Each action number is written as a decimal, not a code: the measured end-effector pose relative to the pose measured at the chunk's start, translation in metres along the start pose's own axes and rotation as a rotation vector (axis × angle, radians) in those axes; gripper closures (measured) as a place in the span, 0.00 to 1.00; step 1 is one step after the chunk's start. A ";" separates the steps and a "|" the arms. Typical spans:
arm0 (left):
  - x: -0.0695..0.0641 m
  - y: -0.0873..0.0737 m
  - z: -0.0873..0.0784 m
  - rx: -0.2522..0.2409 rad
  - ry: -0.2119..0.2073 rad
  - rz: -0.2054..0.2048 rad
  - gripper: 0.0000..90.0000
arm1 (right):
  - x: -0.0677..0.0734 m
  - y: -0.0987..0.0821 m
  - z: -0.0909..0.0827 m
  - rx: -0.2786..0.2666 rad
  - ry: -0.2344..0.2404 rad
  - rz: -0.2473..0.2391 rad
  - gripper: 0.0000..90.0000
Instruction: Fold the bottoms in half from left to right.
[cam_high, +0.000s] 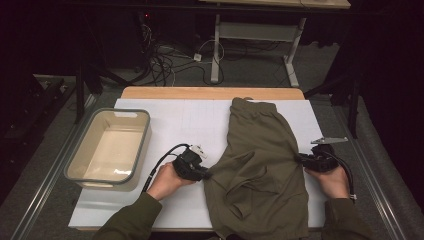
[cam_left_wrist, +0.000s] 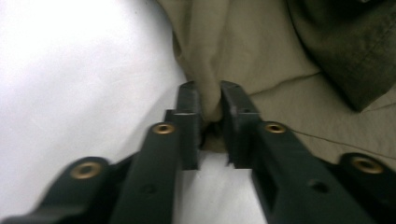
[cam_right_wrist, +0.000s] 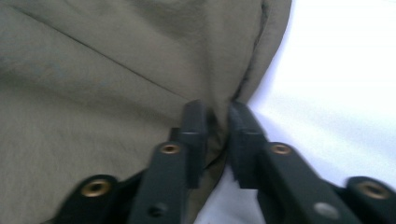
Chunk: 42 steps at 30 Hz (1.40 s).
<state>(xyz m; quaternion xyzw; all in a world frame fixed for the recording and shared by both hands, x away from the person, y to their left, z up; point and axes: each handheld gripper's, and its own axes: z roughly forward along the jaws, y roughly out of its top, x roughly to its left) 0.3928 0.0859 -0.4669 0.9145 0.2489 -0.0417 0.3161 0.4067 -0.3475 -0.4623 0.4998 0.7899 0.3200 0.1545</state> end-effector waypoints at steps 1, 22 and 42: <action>0.000 0.000 0.000 0.002 -0.002 0.000 0.88 | -0.001 0.000 0.000 0.001 0.011 0.002 0.93; 0.034 0.004 -0.031 -0.106 0.170 -0.073 0.94 | 0.001 0.044 0.027 -0.048 0.007 -0.058 0.99; 0.077 0.001 -0.041 -0.217 0.304 -0.268 0.58 | 0.008 0.083 0.056 -0.108 0.057 0.005 0.68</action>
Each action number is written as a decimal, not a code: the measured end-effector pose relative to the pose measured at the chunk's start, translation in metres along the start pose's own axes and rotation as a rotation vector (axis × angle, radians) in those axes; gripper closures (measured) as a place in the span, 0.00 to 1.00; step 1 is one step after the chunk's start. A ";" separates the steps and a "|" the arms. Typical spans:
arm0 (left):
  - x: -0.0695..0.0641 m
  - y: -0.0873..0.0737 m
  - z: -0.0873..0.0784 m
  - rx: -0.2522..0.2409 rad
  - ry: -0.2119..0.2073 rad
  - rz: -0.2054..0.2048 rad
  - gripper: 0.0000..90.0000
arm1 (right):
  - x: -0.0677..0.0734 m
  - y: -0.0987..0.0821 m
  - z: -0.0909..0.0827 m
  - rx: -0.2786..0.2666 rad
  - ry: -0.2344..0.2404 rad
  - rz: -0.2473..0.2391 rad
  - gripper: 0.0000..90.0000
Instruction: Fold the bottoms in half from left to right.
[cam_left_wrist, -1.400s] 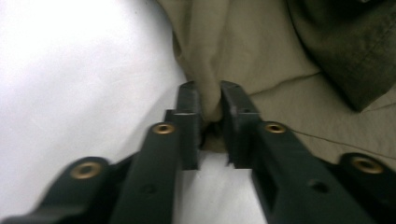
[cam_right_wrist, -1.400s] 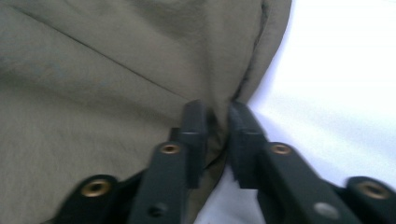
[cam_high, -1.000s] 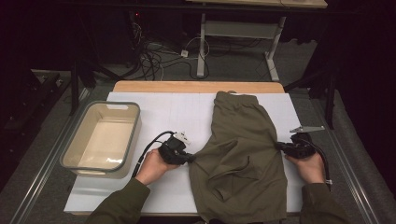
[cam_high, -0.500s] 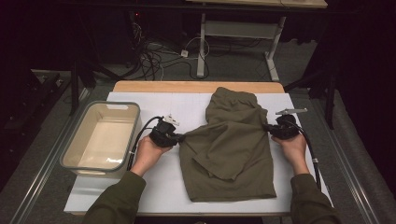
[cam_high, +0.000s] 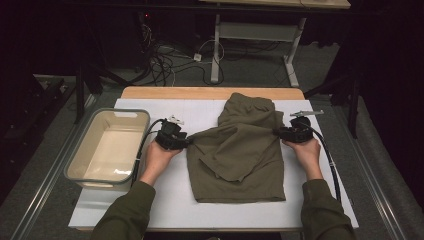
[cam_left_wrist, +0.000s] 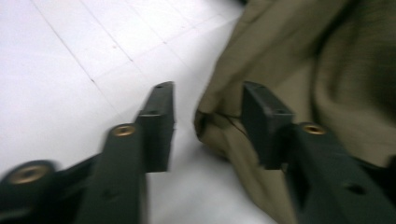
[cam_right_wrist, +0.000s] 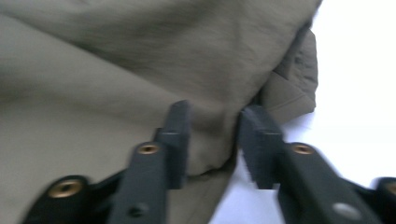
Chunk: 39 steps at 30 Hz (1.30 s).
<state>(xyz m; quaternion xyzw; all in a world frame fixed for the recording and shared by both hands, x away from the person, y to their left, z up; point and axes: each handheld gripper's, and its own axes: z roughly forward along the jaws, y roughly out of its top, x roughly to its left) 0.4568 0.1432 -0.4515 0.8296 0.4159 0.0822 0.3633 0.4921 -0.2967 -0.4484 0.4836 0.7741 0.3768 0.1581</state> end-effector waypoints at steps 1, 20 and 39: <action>-0.002 -0.001 -0.003 -0.002 0.001 0.006 0.53 | 0.003 0.000 -0.005 0.008 0.006 -0.002 0.65; -0.046 -0.054 -0.046 -0.027 -0.164 0.096 0.32 | 0.091 -0.026 -0.041 0.030 0.186 -0.214 0.55; -0.060 -0.090 -0.049 -0.012 -0.255 0.124 0.22 | 0.161 -0.055 -0.034 0.091 0.380 -0.343 0.57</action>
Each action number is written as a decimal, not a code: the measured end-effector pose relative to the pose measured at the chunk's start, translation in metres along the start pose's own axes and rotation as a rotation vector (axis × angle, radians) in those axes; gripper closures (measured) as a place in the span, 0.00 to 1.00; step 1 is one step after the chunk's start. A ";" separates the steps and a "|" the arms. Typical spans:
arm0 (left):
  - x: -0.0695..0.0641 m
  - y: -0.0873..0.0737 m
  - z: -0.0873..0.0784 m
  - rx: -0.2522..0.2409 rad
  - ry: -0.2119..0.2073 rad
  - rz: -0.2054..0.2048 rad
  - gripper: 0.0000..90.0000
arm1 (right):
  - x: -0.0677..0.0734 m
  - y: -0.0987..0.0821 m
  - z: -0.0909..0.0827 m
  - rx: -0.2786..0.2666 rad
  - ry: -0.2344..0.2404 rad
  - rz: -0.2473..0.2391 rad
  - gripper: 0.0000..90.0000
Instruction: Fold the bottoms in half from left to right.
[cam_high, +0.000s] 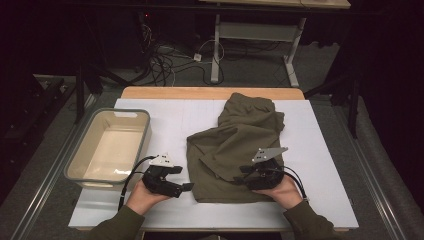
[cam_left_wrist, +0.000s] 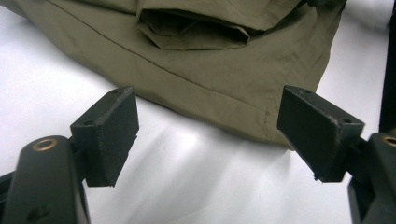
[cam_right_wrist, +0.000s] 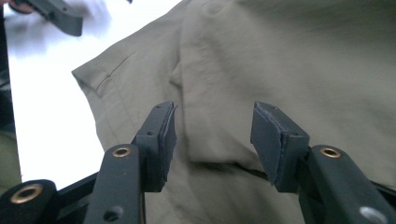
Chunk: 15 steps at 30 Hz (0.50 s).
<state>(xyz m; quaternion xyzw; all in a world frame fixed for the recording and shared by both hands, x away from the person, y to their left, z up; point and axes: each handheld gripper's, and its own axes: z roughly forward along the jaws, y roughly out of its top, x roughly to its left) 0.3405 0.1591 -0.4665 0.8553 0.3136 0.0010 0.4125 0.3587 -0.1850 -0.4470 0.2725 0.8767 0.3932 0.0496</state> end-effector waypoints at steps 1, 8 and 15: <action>0.000 0.000 0.001 0.001 0.000 0.001 0.22 | 0.001 0.000 0.002 0.010 0.004 -0.002 0.57; 0.001 0.000 0.001 -0.003 0.007 0.002 0.22 | 0.005 -0.005 0.010 0.078 -0.045 -0.047 0.91; 0.002 -0.001 0.001 -0.003 0.005 0.005 0.22 | -0.002 -0.006 -0.008 0.028 -0.058 -0.039 1.00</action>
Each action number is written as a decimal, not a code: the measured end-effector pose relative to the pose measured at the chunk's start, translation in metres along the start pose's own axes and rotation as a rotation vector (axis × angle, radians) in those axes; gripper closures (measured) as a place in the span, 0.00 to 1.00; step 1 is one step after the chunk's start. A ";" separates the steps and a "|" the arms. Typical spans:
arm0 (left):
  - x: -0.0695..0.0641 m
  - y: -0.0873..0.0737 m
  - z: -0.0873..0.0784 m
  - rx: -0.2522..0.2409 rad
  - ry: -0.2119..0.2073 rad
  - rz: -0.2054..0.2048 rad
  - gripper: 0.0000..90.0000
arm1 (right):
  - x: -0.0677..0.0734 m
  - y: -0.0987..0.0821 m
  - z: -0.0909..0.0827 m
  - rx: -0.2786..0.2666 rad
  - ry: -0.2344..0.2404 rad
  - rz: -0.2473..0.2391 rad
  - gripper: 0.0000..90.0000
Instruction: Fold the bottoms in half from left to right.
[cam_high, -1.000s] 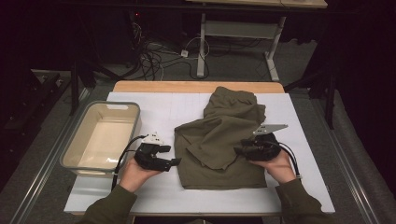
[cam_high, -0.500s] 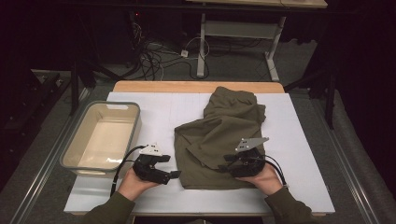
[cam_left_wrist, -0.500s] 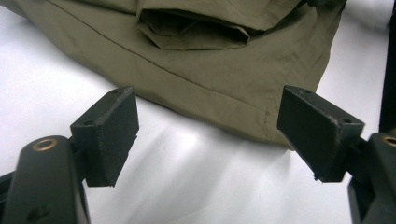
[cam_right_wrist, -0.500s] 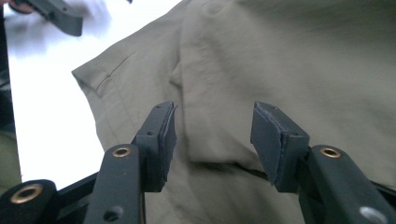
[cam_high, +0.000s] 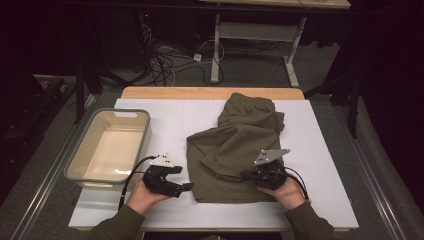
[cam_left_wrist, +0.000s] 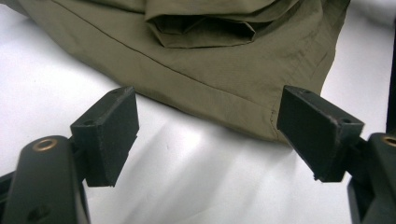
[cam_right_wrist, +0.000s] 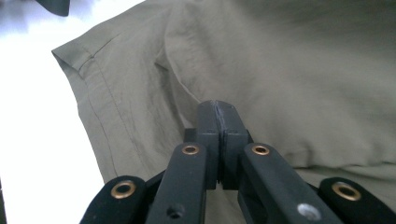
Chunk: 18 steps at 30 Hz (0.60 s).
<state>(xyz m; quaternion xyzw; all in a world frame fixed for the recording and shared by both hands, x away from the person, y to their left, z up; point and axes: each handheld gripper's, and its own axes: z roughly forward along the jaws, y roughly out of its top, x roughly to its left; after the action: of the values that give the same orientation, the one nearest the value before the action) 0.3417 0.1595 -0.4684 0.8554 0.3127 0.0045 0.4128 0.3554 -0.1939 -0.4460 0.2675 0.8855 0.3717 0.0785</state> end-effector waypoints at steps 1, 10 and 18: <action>0.000 0.000 0.000 -0.004 0.000 0.001 0.22 | -0.001 -0.001 -0.004 -0.007 -0.004 0.006 1.00; -0.002 0.001 0.000 -0.015 -0.005 0.007 0.23 | -0.015 -0.026 -0.047 -0.066 -0.079 0.047 1.00; -0.008 0.007 0.004 -0.020 -0.023 0.035 0.28 | -0.032 -0.059 -0.082 -0.085 -0.180 0.116 1.00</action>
<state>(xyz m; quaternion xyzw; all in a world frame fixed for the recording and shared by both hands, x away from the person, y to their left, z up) 0.3407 0.1490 -0.4644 0.8566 0.2928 0.0048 0.4249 0.3304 -0.2962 -0.4311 0.3471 0.8413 0.3875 0.1471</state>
